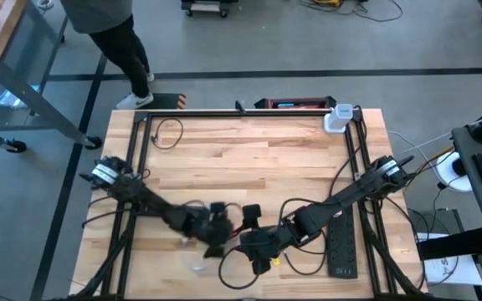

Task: Insert USB
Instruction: Insert the white charger cable into the red charger adapter

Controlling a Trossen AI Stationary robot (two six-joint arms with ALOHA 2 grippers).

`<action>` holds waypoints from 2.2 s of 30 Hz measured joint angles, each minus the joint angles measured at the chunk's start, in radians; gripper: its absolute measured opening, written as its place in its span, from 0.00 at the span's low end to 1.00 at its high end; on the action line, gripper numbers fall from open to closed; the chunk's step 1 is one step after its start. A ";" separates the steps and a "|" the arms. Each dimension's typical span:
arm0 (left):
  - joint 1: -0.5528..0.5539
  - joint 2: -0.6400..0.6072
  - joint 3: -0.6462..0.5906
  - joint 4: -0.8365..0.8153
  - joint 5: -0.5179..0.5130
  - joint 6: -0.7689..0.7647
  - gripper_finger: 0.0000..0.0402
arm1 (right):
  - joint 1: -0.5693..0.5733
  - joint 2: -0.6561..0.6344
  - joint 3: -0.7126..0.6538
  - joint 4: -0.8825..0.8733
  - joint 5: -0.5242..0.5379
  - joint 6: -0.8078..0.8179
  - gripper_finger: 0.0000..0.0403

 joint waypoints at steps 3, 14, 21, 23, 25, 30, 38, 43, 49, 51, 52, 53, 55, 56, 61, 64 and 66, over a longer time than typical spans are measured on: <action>0.054 -0.008 0.033 -0.002 -0.015 0.036 0.33 | 0.009 0.000 -0.001 -0.052 0.035 0.058 0.53; -0.117 -0.116 0.203 -0.623 0.057 -0.306 0.33 | 0.075 -0.003 -0.012 -0.127 0.076 0.216 0.53; -0.342 -0.119 0.175 -0.807 0.272 -0.804 0.33 | 0.114 0.000 -0.030 -0.124 0.117 0.248 0.53; -0.393 -0.120 0.175 -0.830 0.279 -0.908 0.33 | 0.115 0.001 -0.038 -0.132 0.131 0.248 0.53; -0.431 -0.113 0.166 -0.872 0.280 -0.973 0.33 | 0.117 0.003 -0.040 -0.130 0.129 0.248 0.53; -0.429 -0.065 0.152 -0.851 0.175 -0.969 0.33 | 0.113 0.001 -0.049 -0.085 0.131 0.219 0.53; -0.275 0.019 0.120 -0.507 -0.079 -0.709 0.34 | 0.099 0.001 -0.083 0.015 0.129 0.142 0.53; -0.156 0.040 0.111 -0.233 -0.090 -0.434 0.33 | 0.085 0.001 -0.117 0.011 0.130 0.141 0.53; -0.052 0.038 0.110 -0.213 -0.181 -0.306 0.33 | 0.084 0.001 -0.182 0.009 0.120 0.182 0.53; -0.029 0.038 0.109 -0.224 -0.175 -0.281 0.33 | 0.081 0.001 -0.207 0.012 0.118 0.186 0.53; -0.021 0.036 0.109 -0.234 -0.177 -0.267 0.33 | 0.079 0.001 -0.218 0.010 0.106 0.178 0.53; -0.016 0.031 0.109 -0.254 -0.185 -0.252 0.33 | 0.075 0.001 -0.228 0.014 0.096 0.156 0.53; -0.013 0.011 0.109 -0.305 -0.216 -0.232 0.33 | 0.067 0.001 -0.239 0.033 0.092 0.079 0.53; -0.016 -0.007 0.109 -0.346 -0.230 -0.232 0.33 | 0.059 0.001 -0.239 0.042 0.078 0.043 0.53; -0.025 -0.115 0.089 -0.547 -0.257 -0.343 0.33 | -0.022 0.001 -0.233 0.069 -0.125 -0.046 0.50; -0.042 -0.192 0.034 -0.549 -0.255 -0.401 0.33 | -0.063 0.014 -0.231 0.102 -0.201 -0.123 0.48; -0.047 -0.251 -0.016 -0.544 -0.250 -0.442 0.33 | -0.091 0.021 -0.232 0.105 -0.274 -0.175 0.46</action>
